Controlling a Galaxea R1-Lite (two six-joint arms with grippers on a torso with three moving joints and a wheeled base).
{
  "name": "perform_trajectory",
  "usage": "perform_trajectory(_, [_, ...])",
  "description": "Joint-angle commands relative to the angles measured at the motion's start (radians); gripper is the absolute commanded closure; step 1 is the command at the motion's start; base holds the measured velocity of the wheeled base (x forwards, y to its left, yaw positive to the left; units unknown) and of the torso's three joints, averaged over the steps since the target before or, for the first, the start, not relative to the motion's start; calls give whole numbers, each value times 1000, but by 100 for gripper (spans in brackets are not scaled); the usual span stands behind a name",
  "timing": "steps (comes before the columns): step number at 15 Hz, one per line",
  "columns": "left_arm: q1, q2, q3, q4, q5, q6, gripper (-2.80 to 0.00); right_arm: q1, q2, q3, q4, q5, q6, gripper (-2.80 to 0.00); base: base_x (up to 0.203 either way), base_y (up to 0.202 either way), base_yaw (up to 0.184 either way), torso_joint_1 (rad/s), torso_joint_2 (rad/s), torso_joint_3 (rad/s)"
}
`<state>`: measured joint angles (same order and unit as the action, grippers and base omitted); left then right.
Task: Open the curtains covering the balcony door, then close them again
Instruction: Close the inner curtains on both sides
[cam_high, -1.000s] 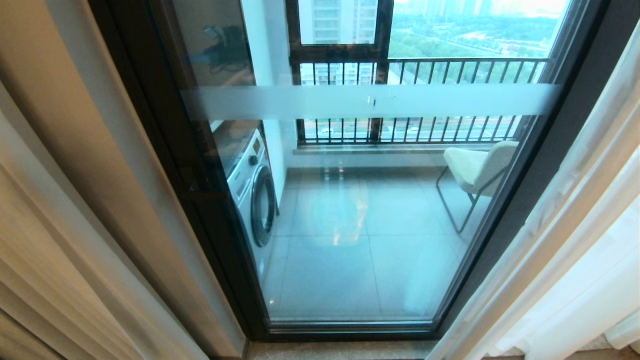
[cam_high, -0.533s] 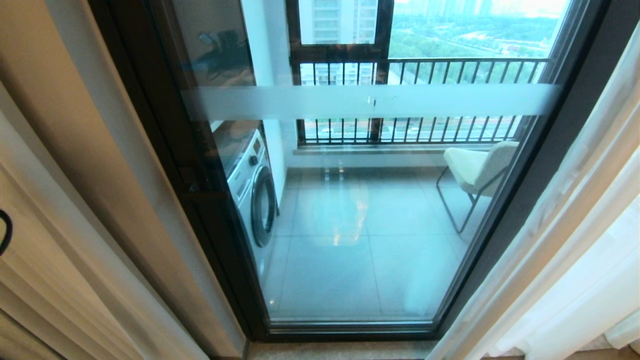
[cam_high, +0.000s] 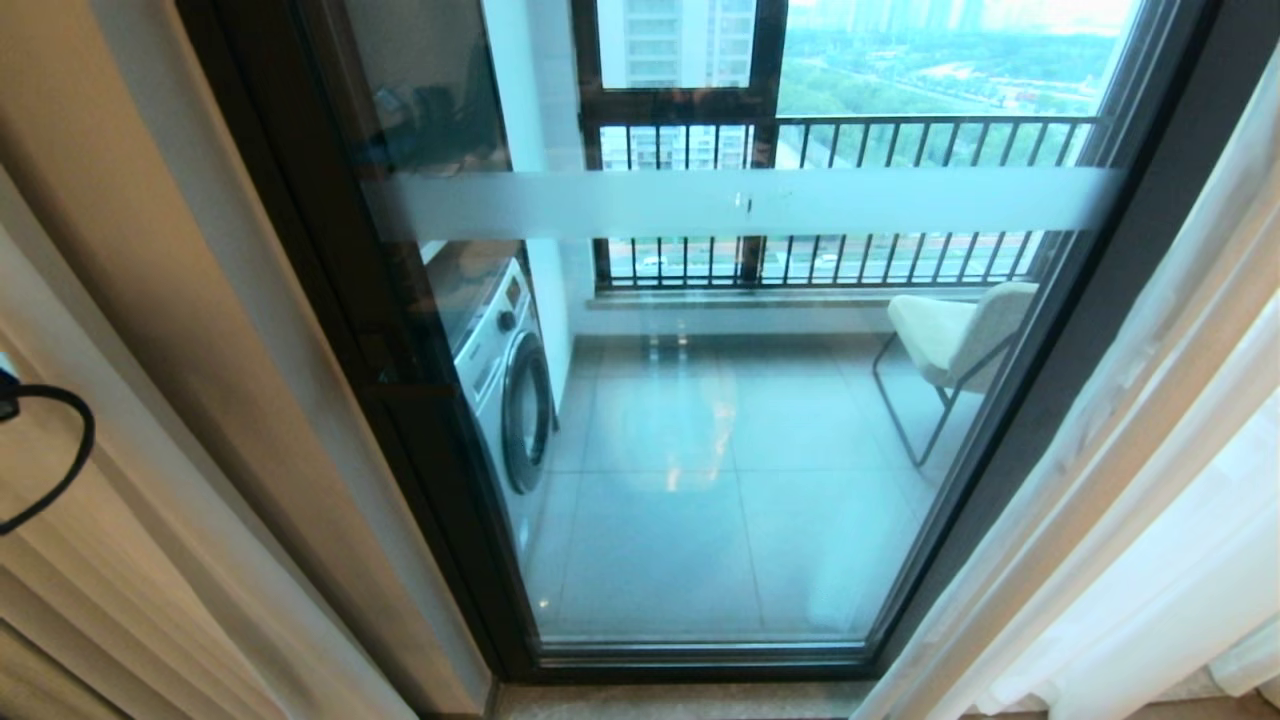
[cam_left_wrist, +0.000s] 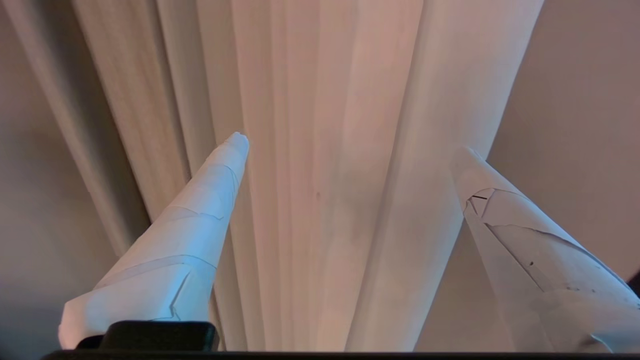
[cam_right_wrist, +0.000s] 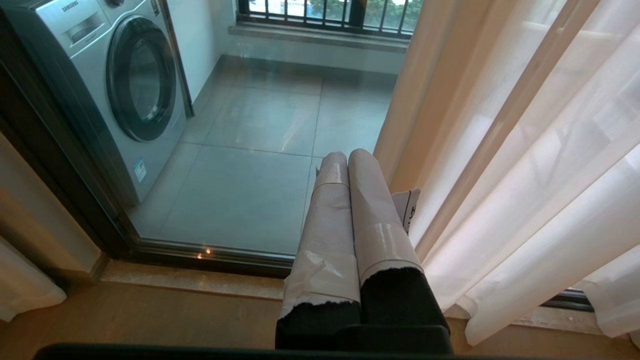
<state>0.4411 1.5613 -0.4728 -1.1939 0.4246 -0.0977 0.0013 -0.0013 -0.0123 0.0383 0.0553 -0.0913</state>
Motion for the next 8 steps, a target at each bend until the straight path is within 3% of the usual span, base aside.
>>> perform_trajectory(1, [1,100,-10,-55,2,-2,-280,0,1,0,0,0,-1,0,0,0,0,0,0,0])
perform_trajectory(4, [1,192,-39,-167,0,-3,-280,0,1,0,0,0,-1,0,0,0,0,0,0,0])
perform_trajectory(8, [4,274,-108,-237,-1,-3,-280,0,1,0,0,0,-1,0,0,0,0,0,0,0])
